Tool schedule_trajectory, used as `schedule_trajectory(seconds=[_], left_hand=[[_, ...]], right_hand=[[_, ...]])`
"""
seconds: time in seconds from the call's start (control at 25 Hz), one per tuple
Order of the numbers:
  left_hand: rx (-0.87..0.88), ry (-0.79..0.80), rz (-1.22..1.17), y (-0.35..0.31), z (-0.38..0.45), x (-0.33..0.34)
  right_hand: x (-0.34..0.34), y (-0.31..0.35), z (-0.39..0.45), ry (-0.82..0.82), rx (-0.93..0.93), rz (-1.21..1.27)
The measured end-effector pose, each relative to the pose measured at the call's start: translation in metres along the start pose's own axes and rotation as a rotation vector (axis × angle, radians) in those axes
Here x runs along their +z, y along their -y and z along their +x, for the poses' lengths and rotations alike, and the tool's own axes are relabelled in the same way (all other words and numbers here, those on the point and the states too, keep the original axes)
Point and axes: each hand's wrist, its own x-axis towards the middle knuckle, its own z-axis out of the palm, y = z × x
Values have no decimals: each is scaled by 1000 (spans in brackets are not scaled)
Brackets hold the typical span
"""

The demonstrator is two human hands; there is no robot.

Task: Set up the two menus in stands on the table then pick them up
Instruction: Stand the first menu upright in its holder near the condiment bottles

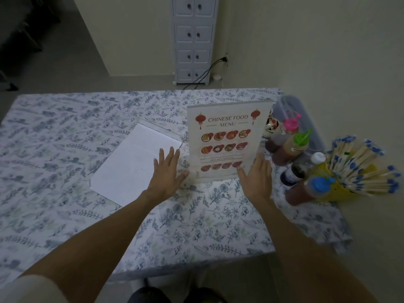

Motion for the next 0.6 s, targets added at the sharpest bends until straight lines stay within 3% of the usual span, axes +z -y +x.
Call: schedule_trajectory(seconds=[0.24, 0.44, 0.6], left_hand=[[223, 46, 385, 72, -10, -32], [219, 118, 410, 149, -12, -64], [163, 188, 367, 212, -5, -81]], right_hand=[[45, 33, -62, -62, -96, -163], [103, 108, -102, -37, -132, -143], [154, 164, -122, 8, -17, -75]])
